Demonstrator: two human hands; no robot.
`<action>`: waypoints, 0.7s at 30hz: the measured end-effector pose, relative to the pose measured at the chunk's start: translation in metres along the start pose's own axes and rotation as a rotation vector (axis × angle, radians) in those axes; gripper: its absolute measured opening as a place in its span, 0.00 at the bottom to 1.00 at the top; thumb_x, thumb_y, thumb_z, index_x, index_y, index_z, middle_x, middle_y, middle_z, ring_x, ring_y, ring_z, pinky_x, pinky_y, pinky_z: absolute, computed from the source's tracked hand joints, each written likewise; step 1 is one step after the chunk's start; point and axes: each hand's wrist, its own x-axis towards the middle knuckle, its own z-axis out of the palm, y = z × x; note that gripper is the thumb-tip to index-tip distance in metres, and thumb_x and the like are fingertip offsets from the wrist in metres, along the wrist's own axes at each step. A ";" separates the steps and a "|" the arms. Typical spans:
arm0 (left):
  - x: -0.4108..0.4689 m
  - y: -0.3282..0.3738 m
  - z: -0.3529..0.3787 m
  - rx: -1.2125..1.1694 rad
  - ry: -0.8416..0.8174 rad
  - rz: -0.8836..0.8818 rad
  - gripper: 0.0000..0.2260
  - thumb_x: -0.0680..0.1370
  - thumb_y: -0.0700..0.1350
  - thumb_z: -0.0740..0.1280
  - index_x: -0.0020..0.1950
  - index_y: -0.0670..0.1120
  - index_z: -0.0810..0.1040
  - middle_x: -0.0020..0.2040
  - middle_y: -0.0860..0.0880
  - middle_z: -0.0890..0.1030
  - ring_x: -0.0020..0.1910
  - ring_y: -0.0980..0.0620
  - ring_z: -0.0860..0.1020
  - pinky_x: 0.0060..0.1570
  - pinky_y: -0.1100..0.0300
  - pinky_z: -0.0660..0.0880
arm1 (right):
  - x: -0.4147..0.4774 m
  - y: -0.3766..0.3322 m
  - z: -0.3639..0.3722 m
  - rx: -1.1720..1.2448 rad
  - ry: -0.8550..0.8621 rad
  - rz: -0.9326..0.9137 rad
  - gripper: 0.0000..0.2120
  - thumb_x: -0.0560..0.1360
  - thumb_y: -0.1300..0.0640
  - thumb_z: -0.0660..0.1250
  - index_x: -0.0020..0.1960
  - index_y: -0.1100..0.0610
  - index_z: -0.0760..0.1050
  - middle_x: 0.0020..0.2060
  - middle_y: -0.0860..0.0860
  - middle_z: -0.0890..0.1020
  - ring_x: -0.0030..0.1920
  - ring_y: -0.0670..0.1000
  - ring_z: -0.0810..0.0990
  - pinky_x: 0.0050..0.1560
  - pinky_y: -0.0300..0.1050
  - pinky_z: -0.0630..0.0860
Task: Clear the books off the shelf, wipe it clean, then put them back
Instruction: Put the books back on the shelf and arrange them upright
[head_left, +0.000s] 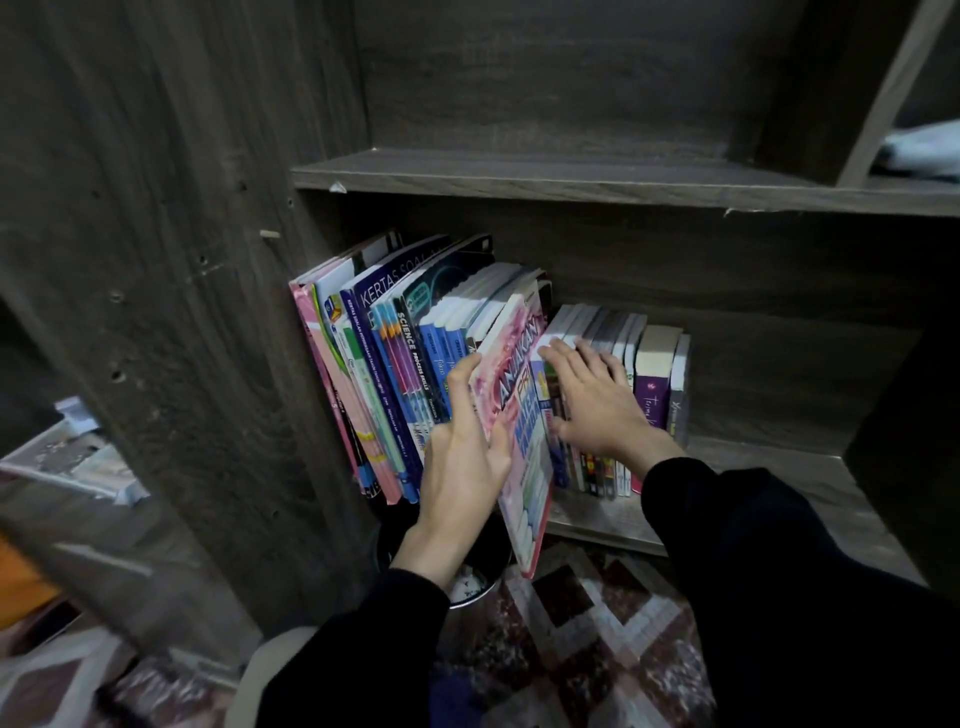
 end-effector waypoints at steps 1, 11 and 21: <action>-0.002 -0.001 -0.002 0.009 0.015 0.009 0.29 0.78 0.39 0.65 0.73 0.53 0.54 0.26 0.48 0.75 0.20 0.51 0.70 0.19 0.54 0.70 | 0.000 0.000 0.000 0.002 -0.003 0.001 0.40 0.74 0.49 0.66 0.78 0.51 0.46 0.78 0.51 0.50 0.77 0.54 0.44 0.74 0.54 0.39; -0.017 -0.004 0.006 -0.133 -0.014 -0.026 0.28 0.79 0.45 0.65 0.71 0.61 0.53 0.44 0.34 0.81 0.29 0.41 0.80 0.29 0.43 0.78 | -0.002 -0.004 -0.007 0.018 -0.046 0.013 0.40 0.74 0.51 0.65 0.78 0.51 0.45 0.78 0.51 0.48 0.77 0.54 0.44 0.75 0.56 0.40; -0.013 0.027 -0.065 -0.097 -0.131 -0.071 0.29 0.76 0.35 0.66 0.64 0.62 0.56 0.44 0.45 0.81 0.40 0.42 0.82 0.38 0.42 0.80 | -0.002 -0.007 -0.010 0.033 -0.067 0.015 0.39 0.75 0.47 0.64 0.78 0.52 0.46 0.78 0.50 0.48 0.77 0.54 0.44 0.75 0.56 0.40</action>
